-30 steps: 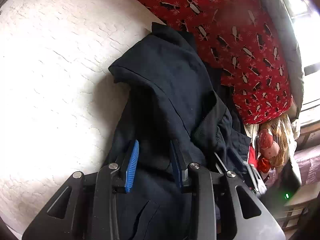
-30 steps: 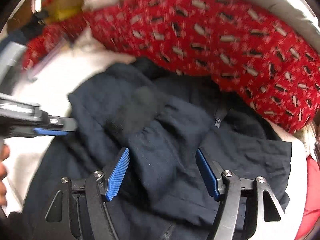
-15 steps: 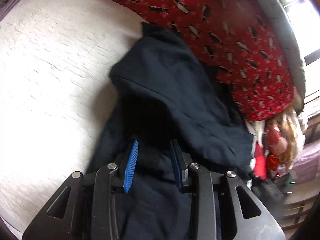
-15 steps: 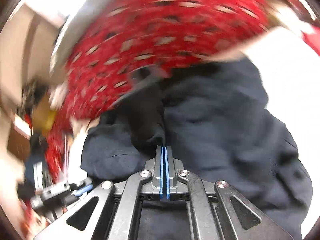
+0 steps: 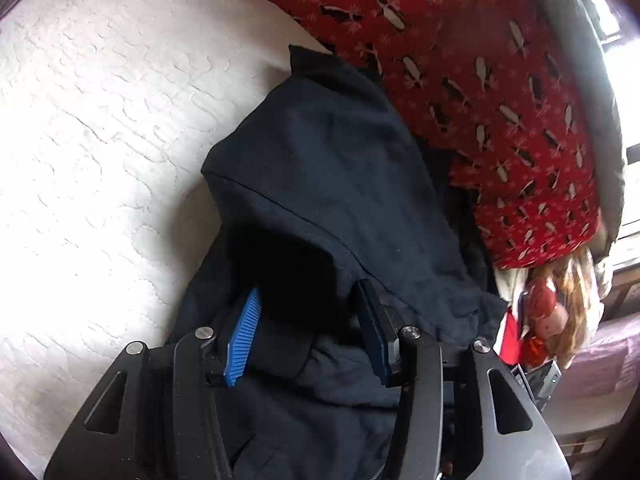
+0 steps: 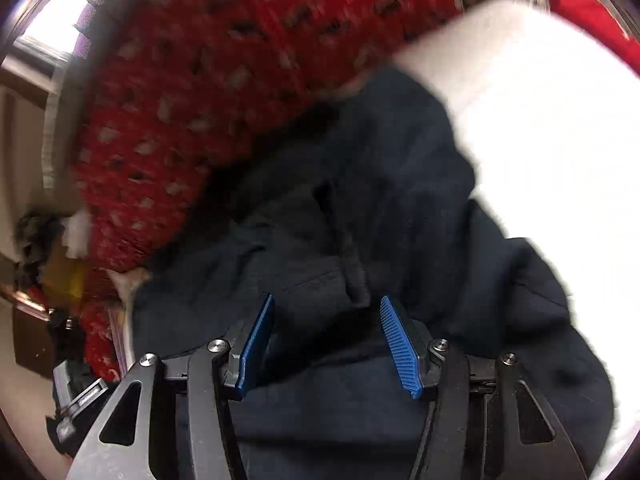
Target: Fold large clothes
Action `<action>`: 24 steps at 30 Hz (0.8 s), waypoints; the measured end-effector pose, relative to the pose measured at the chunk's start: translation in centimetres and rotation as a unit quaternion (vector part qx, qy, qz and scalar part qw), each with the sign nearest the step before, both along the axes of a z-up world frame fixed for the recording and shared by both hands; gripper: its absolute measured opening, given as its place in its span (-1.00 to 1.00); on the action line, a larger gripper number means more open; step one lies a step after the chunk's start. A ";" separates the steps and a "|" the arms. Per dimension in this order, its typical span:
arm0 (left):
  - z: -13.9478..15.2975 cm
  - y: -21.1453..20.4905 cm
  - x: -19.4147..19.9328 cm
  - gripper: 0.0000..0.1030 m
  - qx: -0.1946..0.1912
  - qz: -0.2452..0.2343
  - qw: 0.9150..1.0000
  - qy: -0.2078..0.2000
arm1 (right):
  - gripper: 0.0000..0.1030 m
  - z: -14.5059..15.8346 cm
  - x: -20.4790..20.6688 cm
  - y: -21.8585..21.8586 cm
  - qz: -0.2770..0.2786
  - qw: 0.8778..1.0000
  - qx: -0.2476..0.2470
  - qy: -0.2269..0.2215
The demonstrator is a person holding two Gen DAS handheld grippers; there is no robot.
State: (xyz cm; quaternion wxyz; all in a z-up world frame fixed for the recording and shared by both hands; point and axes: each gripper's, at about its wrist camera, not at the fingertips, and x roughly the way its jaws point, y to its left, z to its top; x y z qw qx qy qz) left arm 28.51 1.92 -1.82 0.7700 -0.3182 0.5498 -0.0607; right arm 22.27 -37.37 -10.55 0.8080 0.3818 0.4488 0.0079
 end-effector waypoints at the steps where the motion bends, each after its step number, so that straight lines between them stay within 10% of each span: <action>1: 0.3 0.0 0.0 -0.10 0.003 -0.003 1.000 -0.007 | -0.14 0.1 0.4 0.3 0.000 1.000 0.016 -0.012; 2: 0.5 0.0 -0.1 -0.10 0.006 -0.005 1.000 -0.011 | -0.83 0.4 0.6 0.5 0.007 0.999 0.030 -0.031; 3: 0.6 0.0 -0.1 -0.10 0.009 -0.005 1.000 -0.014 | -0.88 0.9 0.9 0.6 0.017 0.998 0.040 -0.044; 8: -0.4 0.4 -0.4 -0.10 -0.023 -0.005 1.000 -0.008 | -0.89 5.2 -2.0 -2.6 -0.001 0.988 0.058 -0.144; 13: -0.9 -0.1 0.1 -0.10 -0.035 0.003 0.999 0.004 | -0.89 1.1 -3.4 -8.2 -0.060 0.997 0.023 -0.042; 17: -0.9 -0.6 1.5 -0.10 -0.035 0.018 0.999 0.013 | -0.86 1.0 -4.0 -8.5 -0.061 0.996 0.040 -0.043; 21: -0.5 -0.2 2.7 -0.93 -0.041 0.048 0.998 0.000 | -0.79 2.0 -3.0 -7.6 -0.036 0.999 0.029 -0.027; 24: 1.4 0.9 1.8 -0.94 -0.035 0.067 0.997 -0.031 | -0.87 3.7 -3.1 -7.0 -0.007 0.997 0.049 -0.056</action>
